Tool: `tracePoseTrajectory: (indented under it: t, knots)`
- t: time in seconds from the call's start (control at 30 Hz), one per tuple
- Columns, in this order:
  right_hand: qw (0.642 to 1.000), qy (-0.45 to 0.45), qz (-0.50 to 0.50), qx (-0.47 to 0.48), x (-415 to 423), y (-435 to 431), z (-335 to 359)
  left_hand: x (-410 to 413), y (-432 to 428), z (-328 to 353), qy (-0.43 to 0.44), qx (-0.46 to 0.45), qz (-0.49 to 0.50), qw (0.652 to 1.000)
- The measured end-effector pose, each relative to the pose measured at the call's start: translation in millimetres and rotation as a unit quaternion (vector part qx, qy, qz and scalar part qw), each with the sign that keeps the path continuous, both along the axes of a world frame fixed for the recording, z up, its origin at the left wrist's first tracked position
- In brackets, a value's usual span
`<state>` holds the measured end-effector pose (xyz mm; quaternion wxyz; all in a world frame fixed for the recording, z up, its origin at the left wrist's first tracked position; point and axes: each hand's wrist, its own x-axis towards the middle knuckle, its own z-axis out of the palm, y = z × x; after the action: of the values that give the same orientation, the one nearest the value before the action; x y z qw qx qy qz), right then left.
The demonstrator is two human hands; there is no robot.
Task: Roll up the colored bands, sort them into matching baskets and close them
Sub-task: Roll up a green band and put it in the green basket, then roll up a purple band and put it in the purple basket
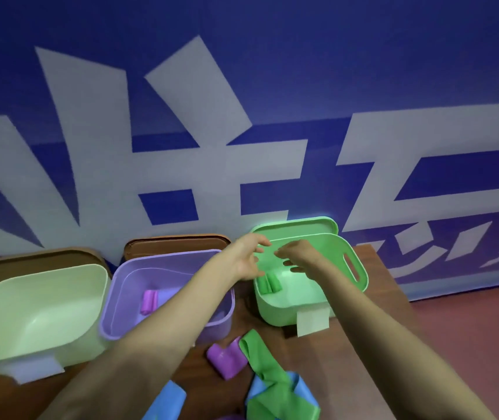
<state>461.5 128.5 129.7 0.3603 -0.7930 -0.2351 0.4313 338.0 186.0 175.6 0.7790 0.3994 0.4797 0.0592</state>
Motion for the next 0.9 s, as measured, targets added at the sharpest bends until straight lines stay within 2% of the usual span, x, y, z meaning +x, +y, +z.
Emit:
tracePoseTrajectory:
  t: [0.1,0.2,0.3,0.47,0.63,0.73,0.8,0.87,0.9]
  knots:
    - [0.994,-0.019,0.007,0.112,-40.8,-25.0,40.7,-59.2,-14.1,28.5,-0.064,0.043,0.044,0.996]
    - [0.973,-0.032,0.022,0.227,-95.6,-48.7,55.3,-131.1,-24.1,32.1,-0.072,0.117,0.12,0.983]
    - [0.948,-0.034,0.052,0.311,-152.2,-66.7,41.5,-195.0,-34.7,15.4,-0.066,0.172,0.172,0.968]
    - [0.947,-0.035,0.097,0.305,-228.4,-79.8,-17.0,-269.1,-63.4,-41.7,-0.007,0.218,0.188,0.958]
    - [0.954,-0.062,0.153,0.249,-268.9,-82.9,-95.5,-302.7,-88.1,-125.5,0.042,0.334,0.181,0.924]
    - [0.931,-0.178,0.249,0.199,-271.1,-99.7,-143.6,-306.0,-109.4,-175.6,0.096,0.47,0.068,0.875]
    - [0.913,-0.236,0.288,0.17,-267.0,-118.8,-166.4,-308.7,-121.3,-201.1,0.13,0.569,-0.075,0.809]
    - [0.893,-0.279,0.302,0.182,-261.6,-139.9,-181.8,-310.9,-128.3,-215.5,0.146,0.617,-0.202,0.746]
    - [0.881,-0.3,0.309,0.195,-259.0,-149.8,-186.7,-312.9,-128.6,-221.6,0.148,0.616,-0.23,0.738]
